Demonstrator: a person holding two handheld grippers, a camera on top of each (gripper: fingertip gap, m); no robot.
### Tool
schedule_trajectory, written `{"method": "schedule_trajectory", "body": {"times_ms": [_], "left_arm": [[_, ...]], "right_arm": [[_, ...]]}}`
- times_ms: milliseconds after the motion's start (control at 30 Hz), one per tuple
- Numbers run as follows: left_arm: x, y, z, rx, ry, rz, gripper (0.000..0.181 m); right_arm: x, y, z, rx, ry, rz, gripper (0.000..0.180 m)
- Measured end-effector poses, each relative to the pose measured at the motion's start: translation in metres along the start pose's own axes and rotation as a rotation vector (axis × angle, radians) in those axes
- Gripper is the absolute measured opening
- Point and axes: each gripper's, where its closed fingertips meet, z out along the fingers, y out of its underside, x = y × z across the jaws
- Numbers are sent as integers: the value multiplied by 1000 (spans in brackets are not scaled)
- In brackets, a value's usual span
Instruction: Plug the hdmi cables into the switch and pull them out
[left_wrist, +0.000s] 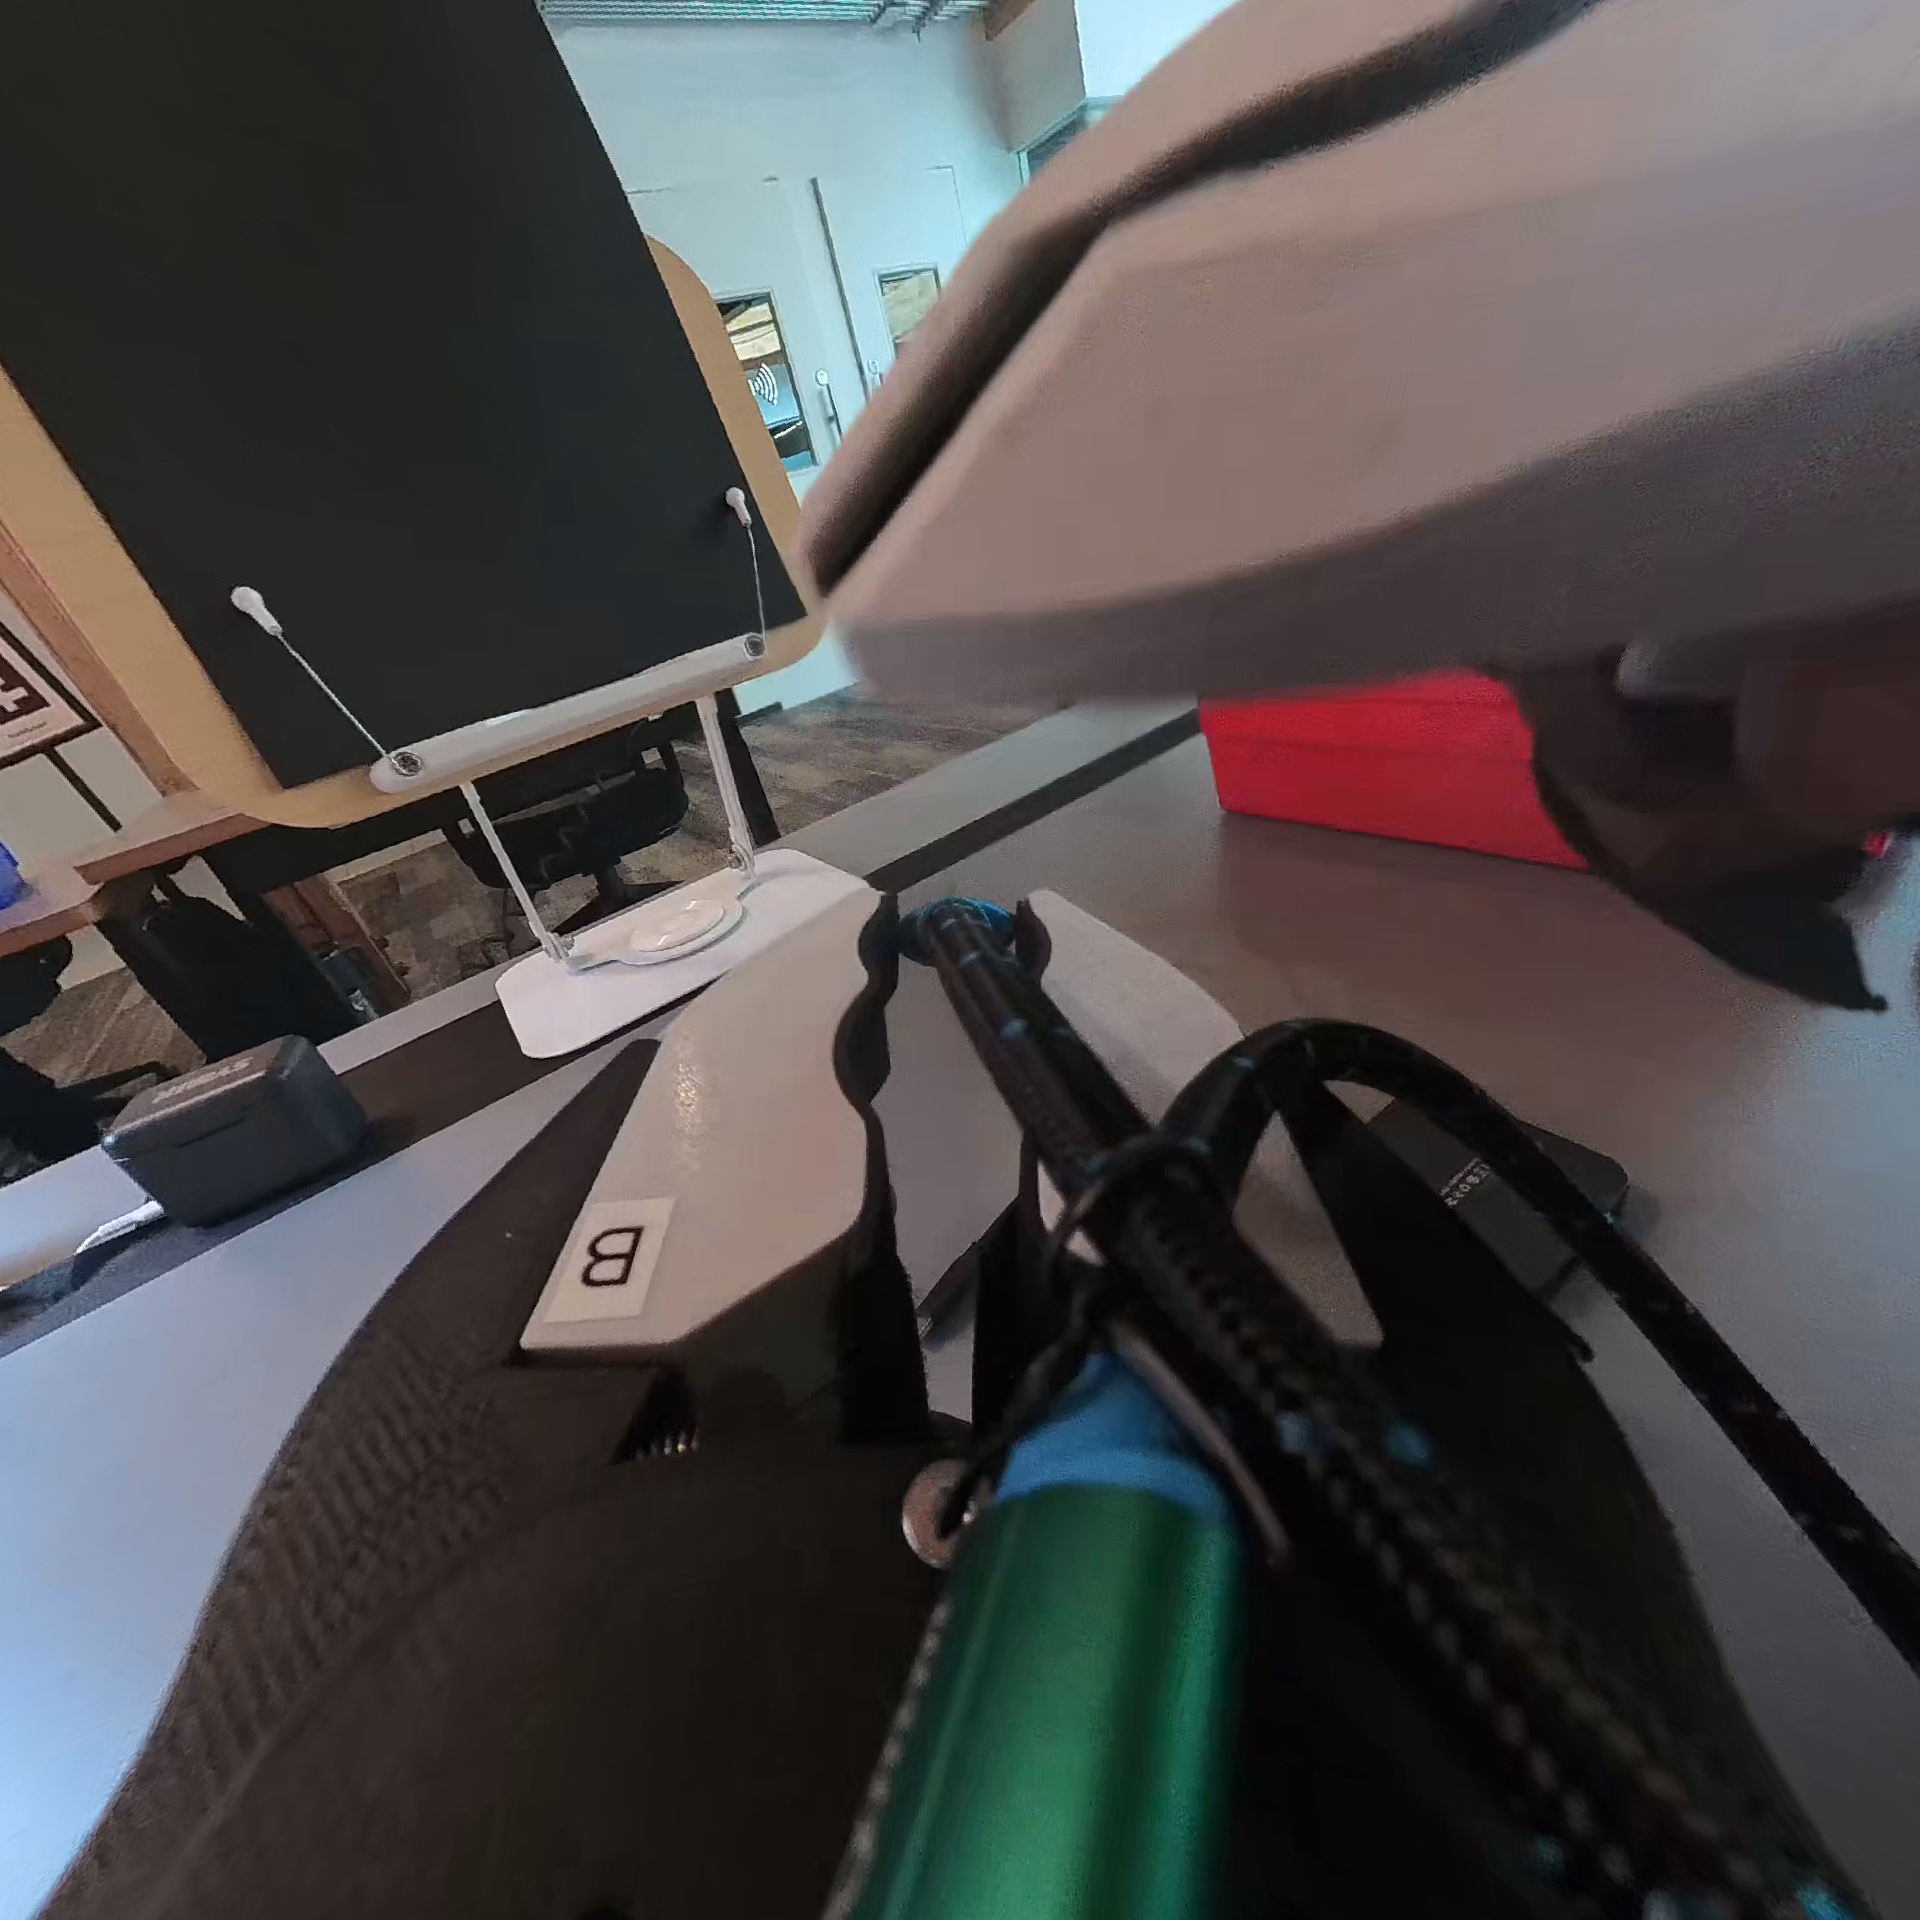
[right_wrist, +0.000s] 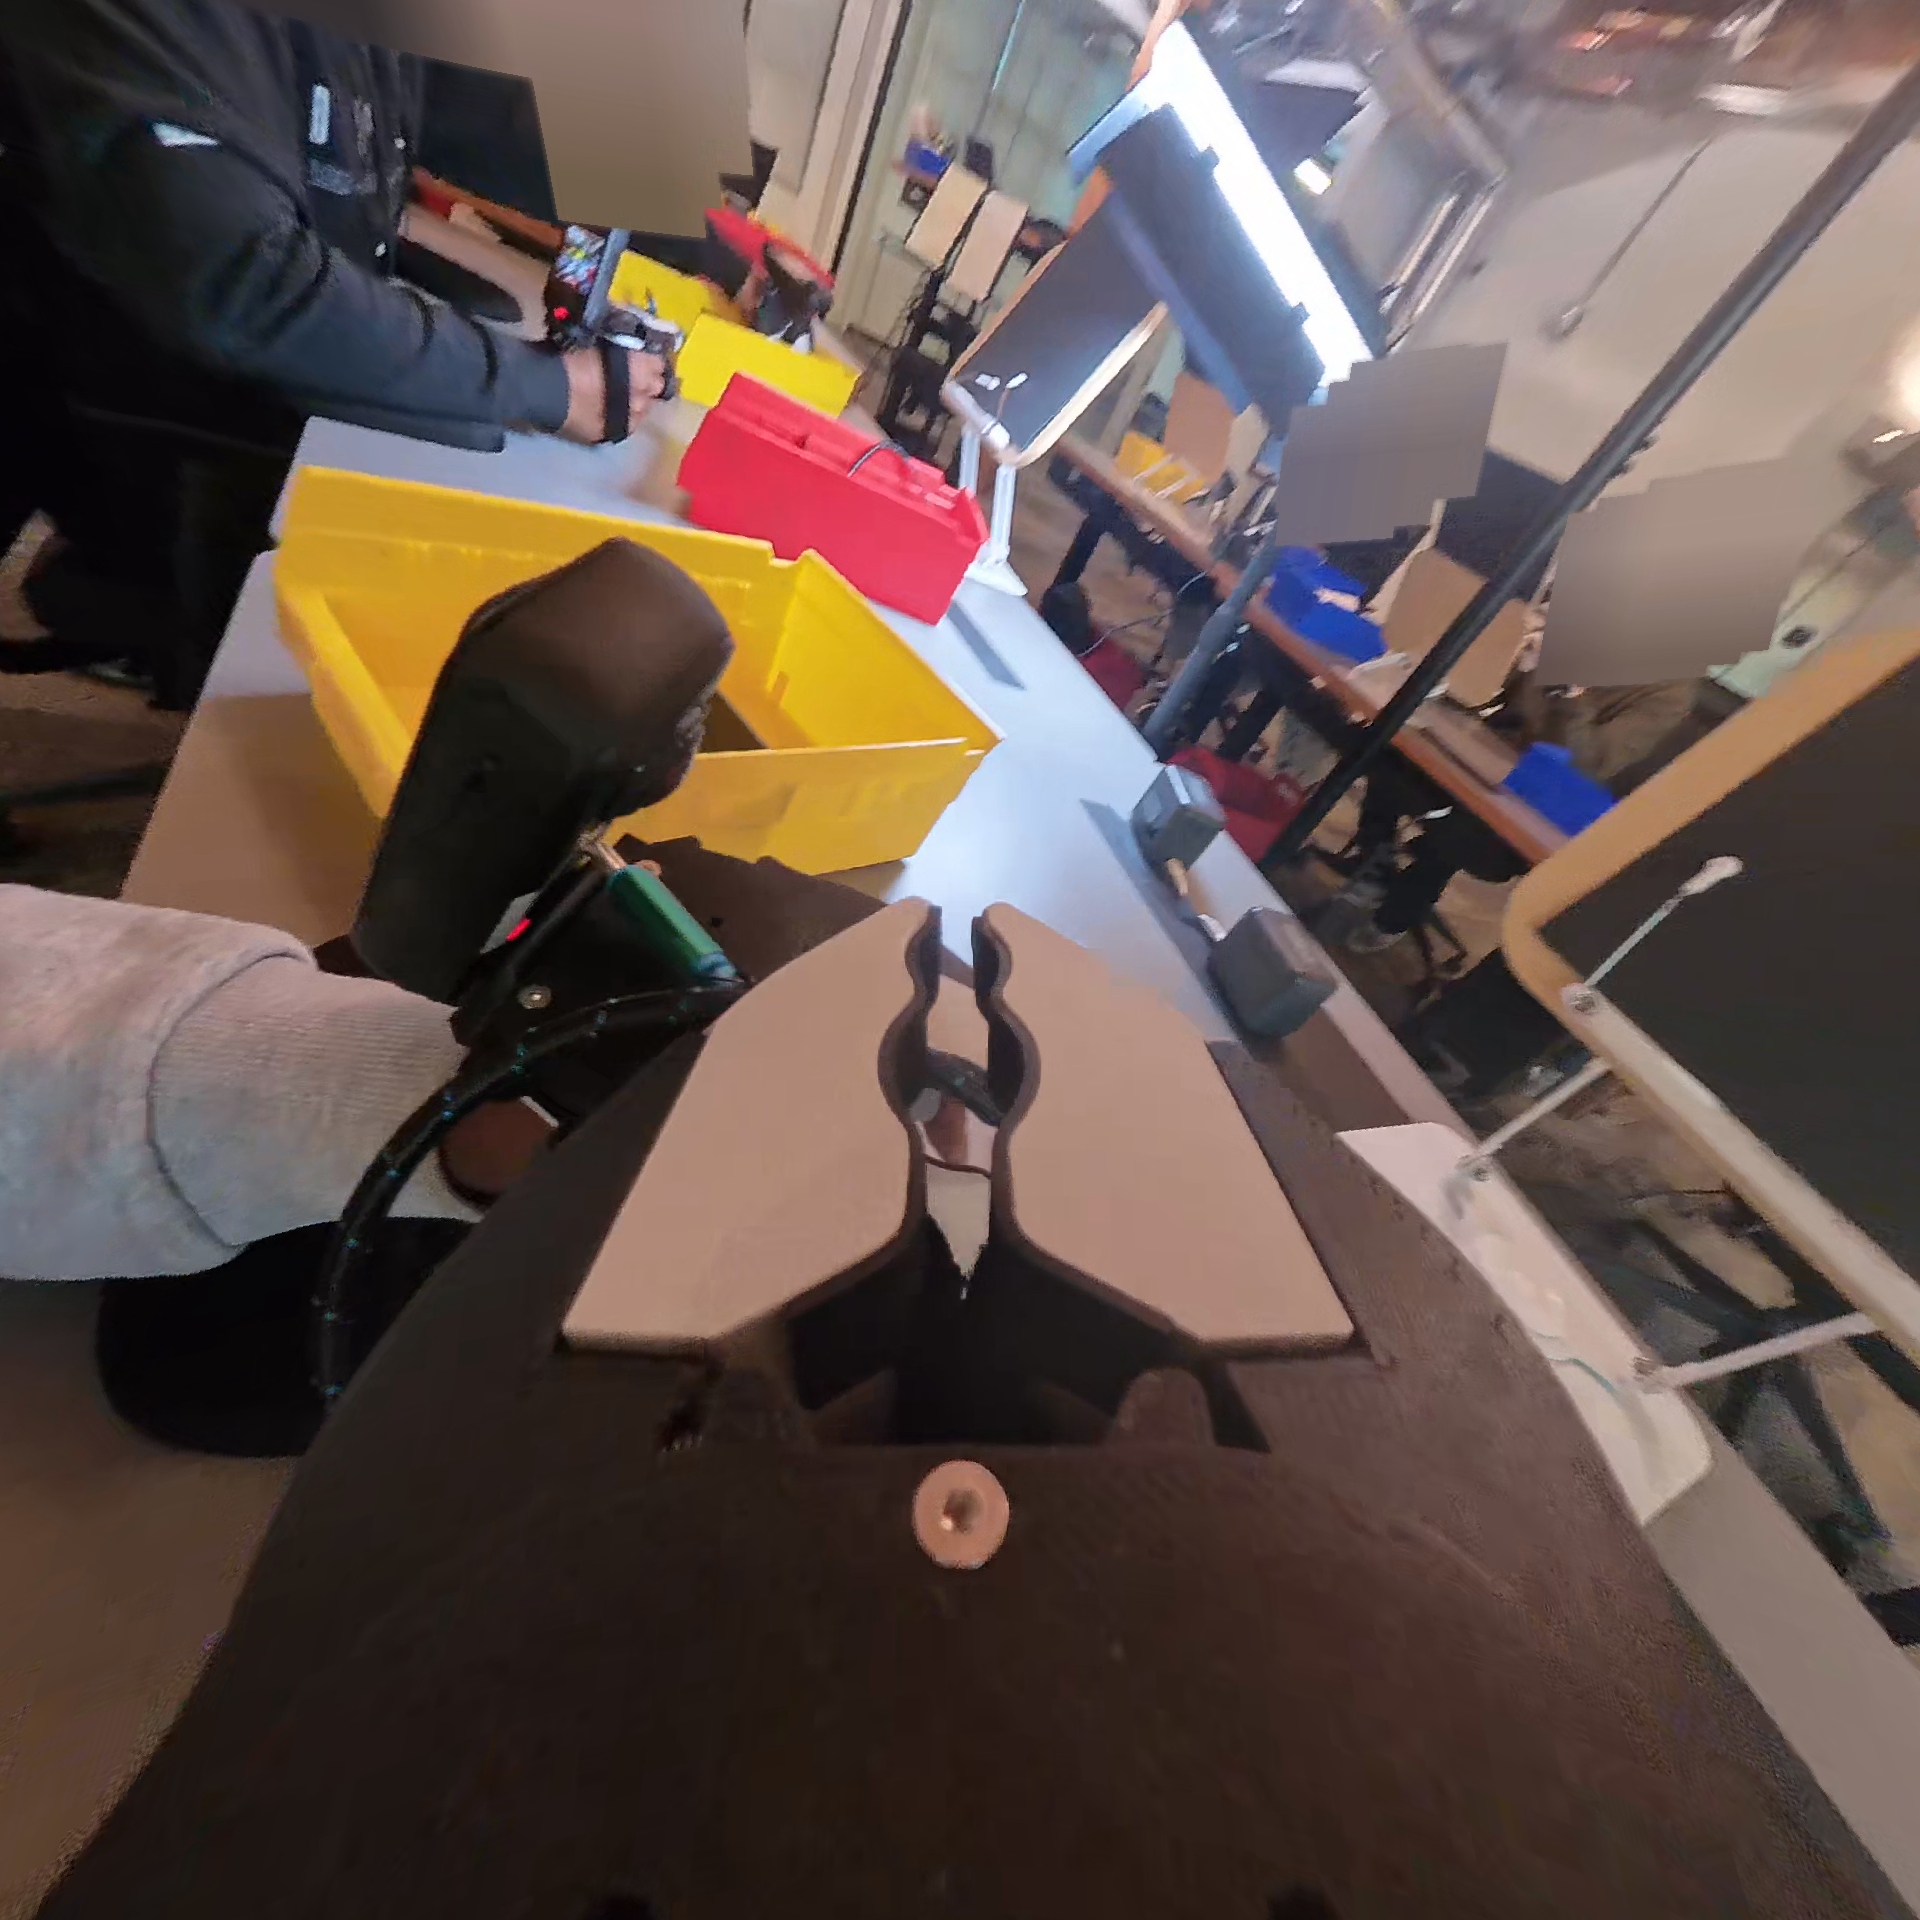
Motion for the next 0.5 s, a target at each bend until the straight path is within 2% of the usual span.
{"method": "schedule_trajectory", "body": {"times_ms": [200,500], "left_arm": [[-1,0,0,0,-3,-6,20],[-1,1,0,-4,-4,-3,20]], "right_arm": [[12,-6,-18,65,76,-11,6],[-8,5,-2,25,26,-63,5]]}}
